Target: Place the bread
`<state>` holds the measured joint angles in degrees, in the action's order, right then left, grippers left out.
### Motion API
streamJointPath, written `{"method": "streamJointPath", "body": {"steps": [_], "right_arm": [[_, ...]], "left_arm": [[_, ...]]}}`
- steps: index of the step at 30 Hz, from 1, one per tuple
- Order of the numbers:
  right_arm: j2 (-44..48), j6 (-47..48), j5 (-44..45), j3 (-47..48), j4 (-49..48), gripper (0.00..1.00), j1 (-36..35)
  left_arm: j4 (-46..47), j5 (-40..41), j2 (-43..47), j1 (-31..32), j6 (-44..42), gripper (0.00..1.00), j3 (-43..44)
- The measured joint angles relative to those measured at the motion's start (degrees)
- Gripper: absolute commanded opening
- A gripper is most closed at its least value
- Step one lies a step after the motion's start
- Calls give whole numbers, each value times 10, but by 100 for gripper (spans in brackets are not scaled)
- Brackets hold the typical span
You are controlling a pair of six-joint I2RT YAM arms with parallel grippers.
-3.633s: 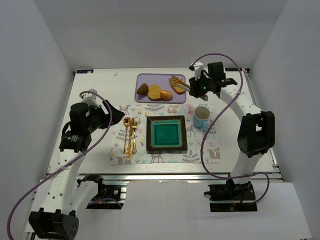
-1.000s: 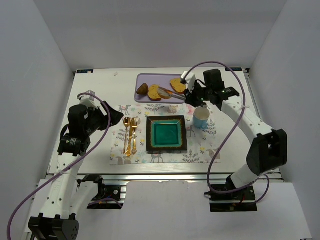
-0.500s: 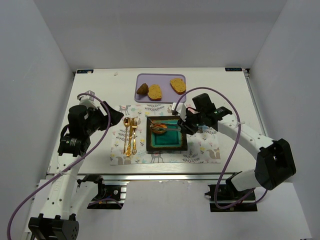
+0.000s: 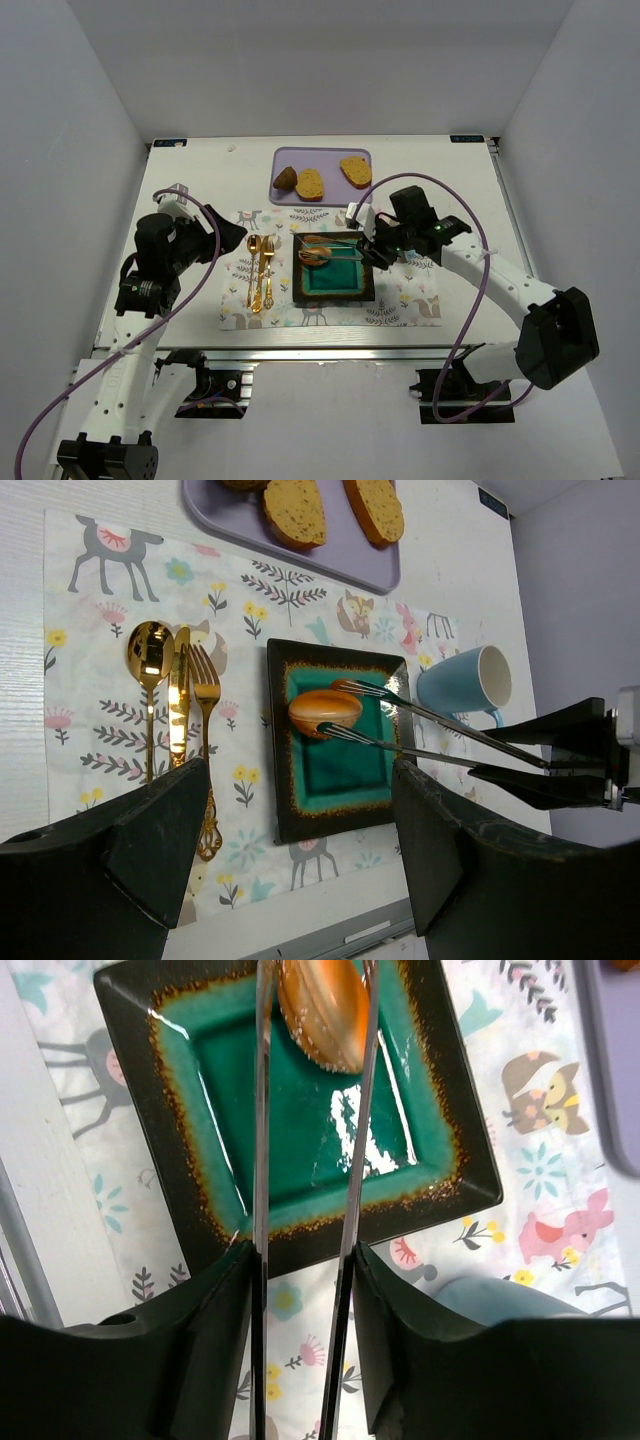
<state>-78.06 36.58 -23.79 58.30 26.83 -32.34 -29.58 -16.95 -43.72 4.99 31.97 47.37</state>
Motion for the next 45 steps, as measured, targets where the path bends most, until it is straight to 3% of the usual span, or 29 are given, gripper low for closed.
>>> {"method": "streamJointPath", "body": {"steps": [8,12,18,23,29,45], "right_arm": [[23,-37,-16,6,-22,44,5],[0,-109,-17,46,-49,41,34],[-136,-260,-12,181,-94,38,116],[-237,-313,14,251,-106,38,170],[-299,-287,62,293,-101,39,180],[-320,-215,92,309,-83,44,171]], "left_arm": [[1,0,-5,0,0,83,0],[1,0,-7,0,0,83,0],[0,0,-8,0,0,83,0],[0,0,-7,0,0,83,0],[0,0,-4,0,1,83,0],[9,0,-20,0,0,83,-1]]}}
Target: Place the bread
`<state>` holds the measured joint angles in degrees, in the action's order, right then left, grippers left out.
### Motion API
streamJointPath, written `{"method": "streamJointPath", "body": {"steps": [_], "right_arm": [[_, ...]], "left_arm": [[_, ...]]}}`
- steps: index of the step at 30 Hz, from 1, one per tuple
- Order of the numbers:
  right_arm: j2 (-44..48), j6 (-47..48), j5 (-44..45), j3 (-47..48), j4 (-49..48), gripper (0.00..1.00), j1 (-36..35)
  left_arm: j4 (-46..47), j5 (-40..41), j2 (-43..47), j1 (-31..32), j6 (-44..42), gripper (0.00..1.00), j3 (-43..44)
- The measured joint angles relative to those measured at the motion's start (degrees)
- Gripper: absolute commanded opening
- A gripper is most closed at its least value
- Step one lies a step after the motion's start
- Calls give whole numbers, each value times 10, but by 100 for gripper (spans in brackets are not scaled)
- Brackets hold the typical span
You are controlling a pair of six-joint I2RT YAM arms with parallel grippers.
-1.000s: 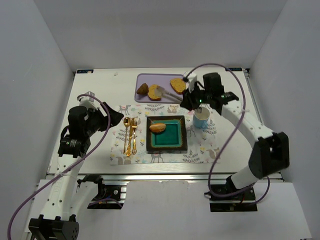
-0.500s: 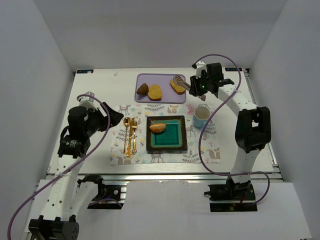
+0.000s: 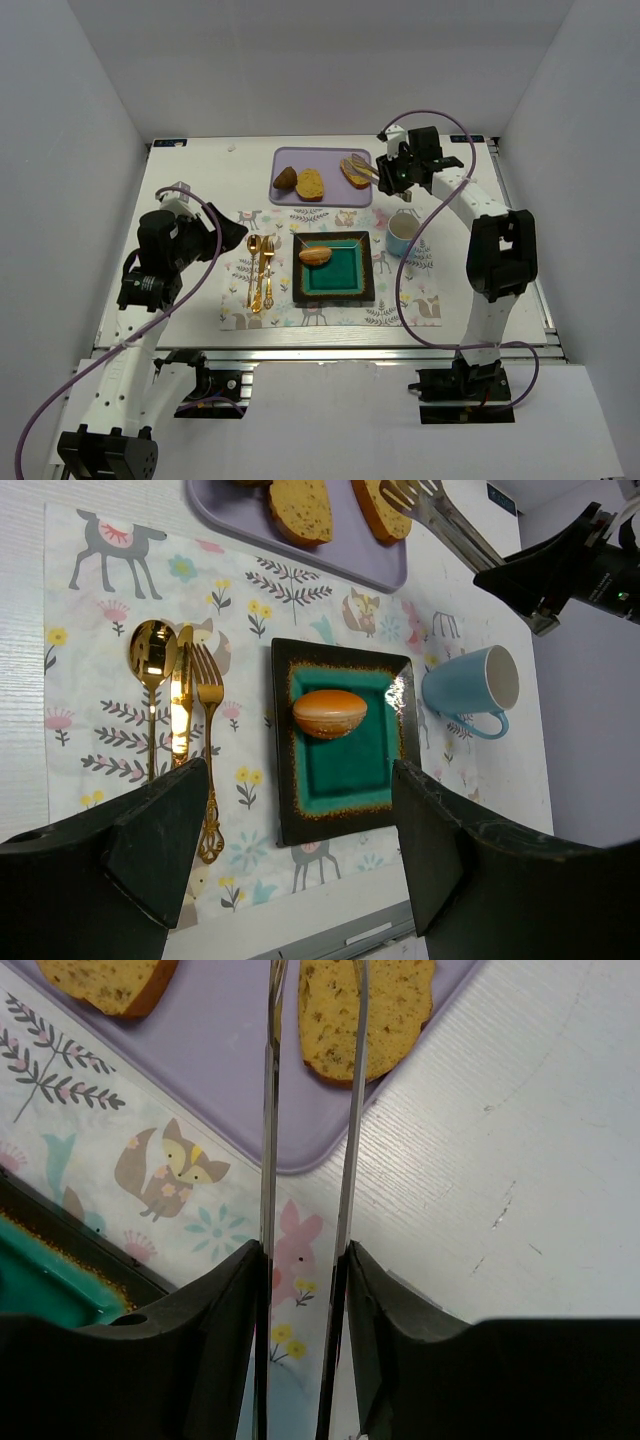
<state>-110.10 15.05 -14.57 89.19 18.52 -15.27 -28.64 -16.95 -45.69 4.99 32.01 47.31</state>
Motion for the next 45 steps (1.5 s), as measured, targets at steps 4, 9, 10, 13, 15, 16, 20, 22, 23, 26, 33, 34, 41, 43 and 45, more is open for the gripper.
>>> {"method": "streamJointPath", "body": {"steps": [4,9,10,13,15,16,20,22,23,26,33,34,41,43,45], "right_arm": [[-19,13,8,12,13,44,-6],[-29,30,19,19,21,44,-15],[-29,33,23,19,22,44,-17],[-32,43,37,24,24,44,-23],[-34,52,49,26,24,43,-28],[-35,56,57,27,24,42,-31],[-40,78,87,29,25,38,-43],[-41,86,101,30,26,35,-49],[-42,91,105,30,26,30,-51],[-46,99,117,37,30,23,-54],[-47,104,115,44,38,13,-55],[-47,103,113,44,38,12,-55],[-1,87,83,35,41,10,-54],[28,83,74,27,38,10,-54],[63,80,63,13,35,9,-54]], "left_arm": [[1,0,0,0,0,83,-1],[3,0,3,0,0,83,-6],[3,0,4,0,0,83,-8],[3,0,4,0,0,83,-10],[3,0,4,0,0,83,-10],[4,0,4,0,0,83,-10],[3,0,4,0,0,83,-10],[3,0,4,0,0,83,-10],[4,0,4,0,0,83,-10],[4,0,4,0,0,83,-10],[3,0,5,0,0,83,-10],[4,0,5,0,0,83,-10],[4,0,5,0,0,83,-10],[4,0,5,0,0,83,-10],[4,0,5,0,0,83,-10]]}}
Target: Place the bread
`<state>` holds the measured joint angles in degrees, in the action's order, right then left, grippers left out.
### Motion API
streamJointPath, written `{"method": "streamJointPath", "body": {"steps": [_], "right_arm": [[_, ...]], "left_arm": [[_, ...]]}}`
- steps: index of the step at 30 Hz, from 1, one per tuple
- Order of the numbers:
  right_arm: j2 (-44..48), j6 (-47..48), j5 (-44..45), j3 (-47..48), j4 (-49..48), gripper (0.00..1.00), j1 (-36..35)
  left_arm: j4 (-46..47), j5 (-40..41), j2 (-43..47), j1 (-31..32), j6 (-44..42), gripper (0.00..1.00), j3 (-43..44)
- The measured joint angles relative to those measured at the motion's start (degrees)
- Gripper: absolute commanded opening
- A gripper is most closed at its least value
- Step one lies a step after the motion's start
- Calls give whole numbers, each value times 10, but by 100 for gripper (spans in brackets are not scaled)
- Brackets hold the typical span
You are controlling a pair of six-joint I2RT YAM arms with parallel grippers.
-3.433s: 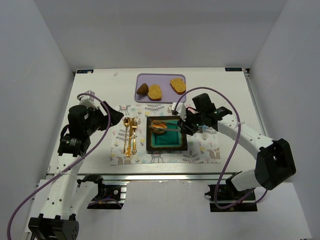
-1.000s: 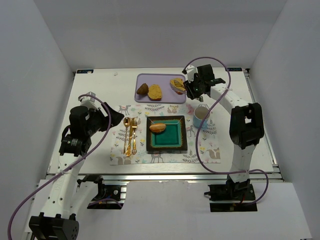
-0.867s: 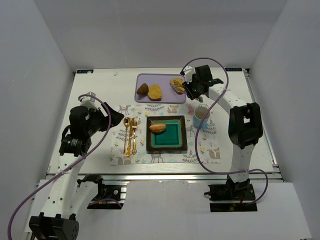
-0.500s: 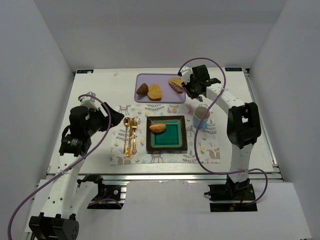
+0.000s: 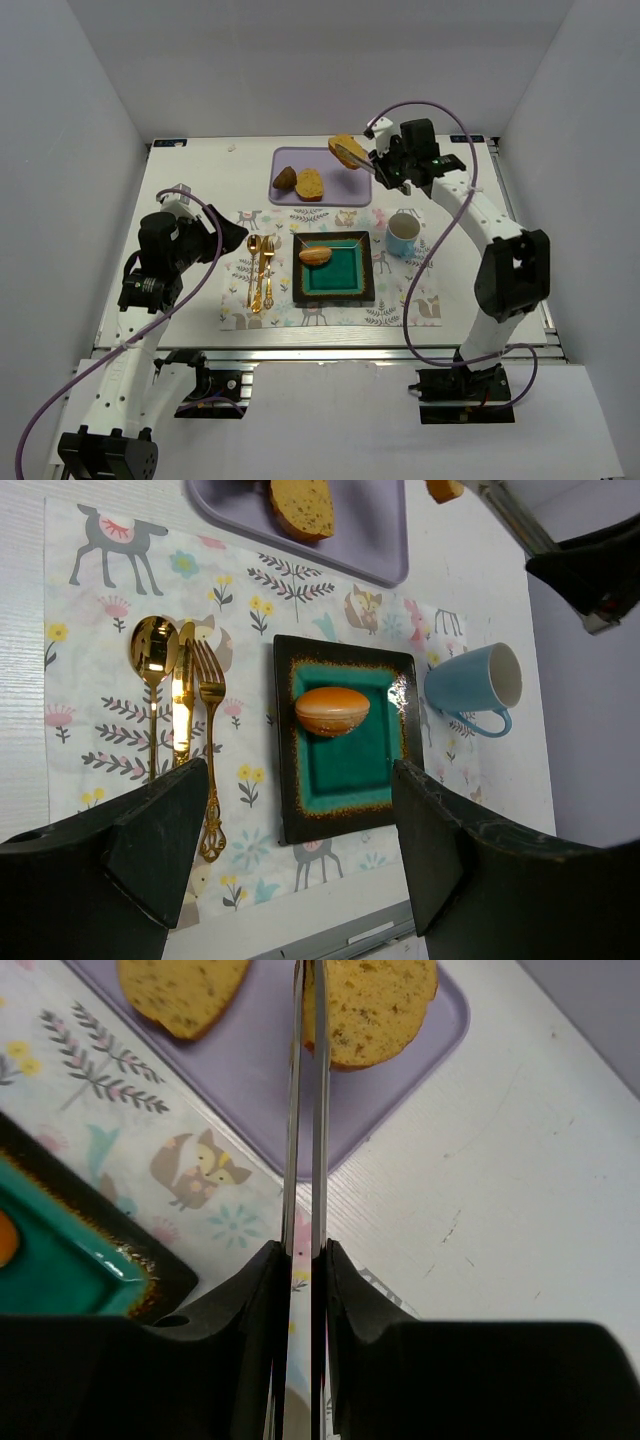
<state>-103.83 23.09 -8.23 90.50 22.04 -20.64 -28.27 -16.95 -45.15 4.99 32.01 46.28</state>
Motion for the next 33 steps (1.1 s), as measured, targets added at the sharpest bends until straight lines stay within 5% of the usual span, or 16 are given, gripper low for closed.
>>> {"method": "streamJointPath", "body": {"steps": [19,26,33], "right_arm": [[400,143,-201,-360,98,12,-7],[413,162,-196,-397,122,17,-19],[400,163,-187,-406,125,37,-19]], "left_arm": [[5,-4,0,0,0,83,-1],[4,-5,0,0,0,83,-1],[3,-5,12,0,2,83,-9]]}}
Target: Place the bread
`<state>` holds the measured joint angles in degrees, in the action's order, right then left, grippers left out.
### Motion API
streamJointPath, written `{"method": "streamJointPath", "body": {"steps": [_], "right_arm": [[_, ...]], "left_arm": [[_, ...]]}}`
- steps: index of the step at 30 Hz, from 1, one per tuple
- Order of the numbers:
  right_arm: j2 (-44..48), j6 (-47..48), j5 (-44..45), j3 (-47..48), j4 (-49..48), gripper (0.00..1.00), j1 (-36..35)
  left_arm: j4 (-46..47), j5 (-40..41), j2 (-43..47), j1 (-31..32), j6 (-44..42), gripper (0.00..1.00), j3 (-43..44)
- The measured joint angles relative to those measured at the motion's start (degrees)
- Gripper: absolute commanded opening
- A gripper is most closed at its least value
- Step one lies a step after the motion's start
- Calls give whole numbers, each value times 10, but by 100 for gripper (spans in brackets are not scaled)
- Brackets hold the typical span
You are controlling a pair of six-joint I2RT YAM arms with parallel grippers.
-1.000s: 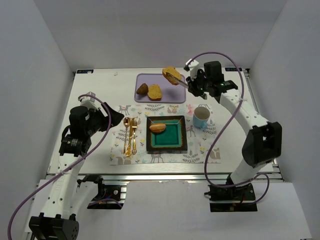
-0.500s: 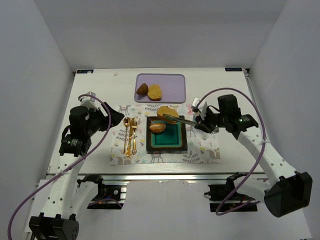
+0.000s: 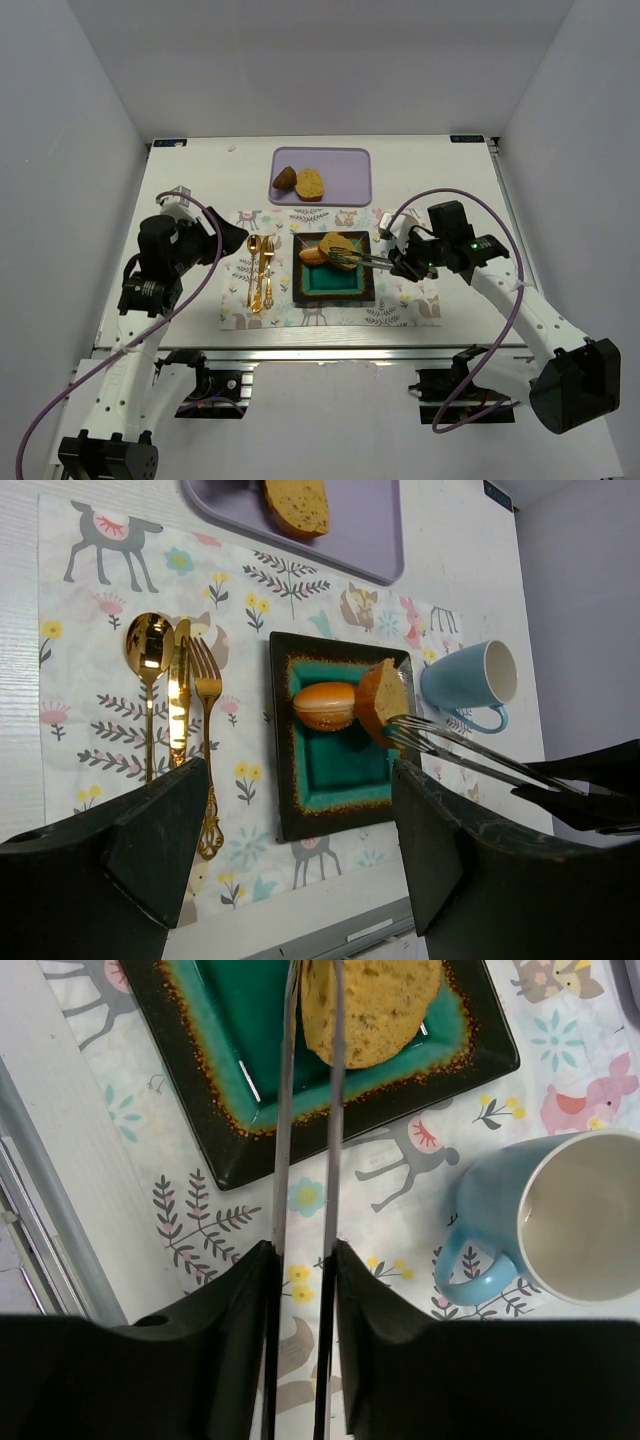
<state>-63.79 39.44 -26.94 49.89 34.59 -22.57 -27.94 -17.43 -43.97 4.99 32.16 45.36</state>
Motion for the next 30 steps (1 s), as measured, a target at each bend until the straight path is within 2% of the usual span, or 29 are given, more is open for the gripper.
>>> {"method": "streamJointPath", "body": {"steps": [5,14,18,22,25,26,30], "right_arm": [[-1,0,2,0,0,40,0],[42,-11,-10,0,-17,34,0],[70,-37,-14,2,-48,32,0],[67,-106,5,19,-92,28,10],[30,-181,31,54,-130,24,67],[8,-208,40,71,-140,18,101],[-104,-282,75,134,-172,16,249]], "left_arm": [[-1,0,3,0,2,83,0],[10,-5,-12,0,2,83,0],[14,-9,-24,0,2,83,0],[21,-12,-31,0,2,83,0],[28,-14,-34,0,2,83,0],[29,-15,-34,0,2,83,0],[32,-15,-34,0,2,83,0]]}}
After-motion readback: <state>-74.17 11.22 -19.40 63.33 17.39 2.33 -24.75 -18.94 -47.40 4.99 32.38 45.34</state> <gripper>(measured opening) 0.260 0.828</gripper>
